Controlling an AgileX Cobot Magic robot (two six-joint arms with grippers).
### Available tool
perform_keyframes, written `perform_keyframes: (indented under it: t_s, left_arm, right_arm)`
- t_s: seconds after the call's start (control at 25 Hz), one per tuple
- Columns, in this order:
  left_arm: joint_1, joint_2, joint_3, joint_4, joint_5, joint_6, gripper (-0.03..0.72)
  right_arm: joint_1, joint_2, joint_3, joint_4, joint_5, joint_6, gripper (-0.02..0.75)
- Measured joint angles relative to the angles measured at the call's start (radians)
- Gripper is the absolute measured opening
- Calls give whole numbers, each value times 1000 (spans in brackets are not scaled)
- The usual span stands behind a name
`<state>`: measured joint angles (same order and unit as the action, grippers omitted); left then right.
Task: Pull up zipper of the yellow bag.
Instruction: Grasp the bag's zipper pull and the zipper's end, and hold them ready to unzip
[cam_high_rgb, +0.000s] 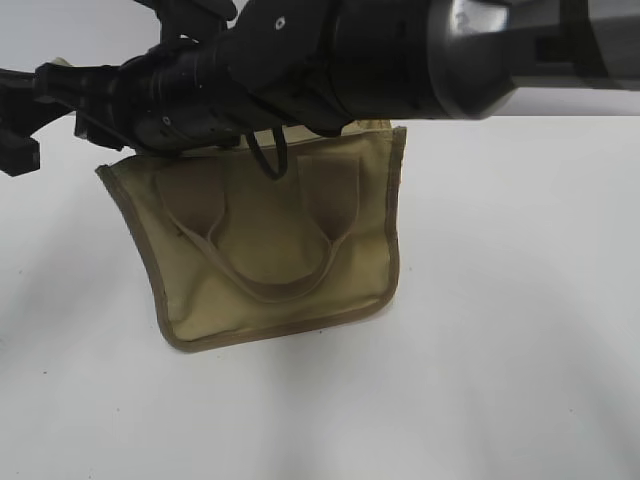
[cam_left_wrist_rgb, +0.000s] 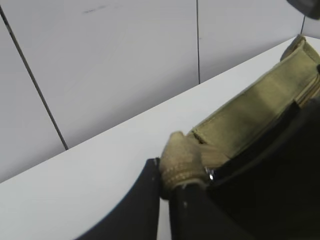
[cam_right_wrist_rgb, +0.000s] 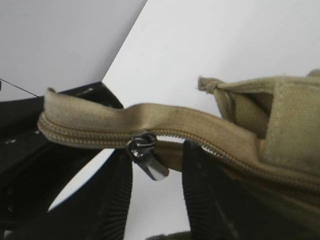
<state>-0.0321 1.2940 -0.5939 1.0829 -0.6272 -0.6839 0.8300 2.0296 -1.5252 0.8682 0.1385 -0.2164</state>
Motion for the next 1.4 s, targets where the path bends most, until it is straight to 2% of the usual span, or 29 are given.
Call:
perform_keyframes:
  t_s: [0.16, 0.24, 0.32, 0.6, 0.84, 1.16, 1.4]
  left_arm:
    - [0, 0, 0, -1, -9, 0, 8]
    - [0, 0, 0, -2, -20, 0, 8]
    - [0, 0, 0, -2, -21, 0, 8]
    - [0, -1, 0, -5, -2, 0, 8]
    - [-1, -1, 0, -11, 129, 0, 8]
    - [-3, -1, 0, -32, 149, 0, 8]
    - [-3, 10, 0, -34, 163, 0, 8]
  right_arm:
    - [1, 0, 0, 1, -13, 6, 148]
    - [2, 0, 0, 0, -14, 6, 52]
    - [2, 0, 0, -1, -13, -1, -1]
    - [-4, -17, 0, -2, 34, -57, -10]
    - [-40, -66, 0, -2, 189, -122, -11]
    - [-123, -80, -13, -2, 347, -170, -11]
    - [-225, -83, -18, -3, 510, -174, -11]
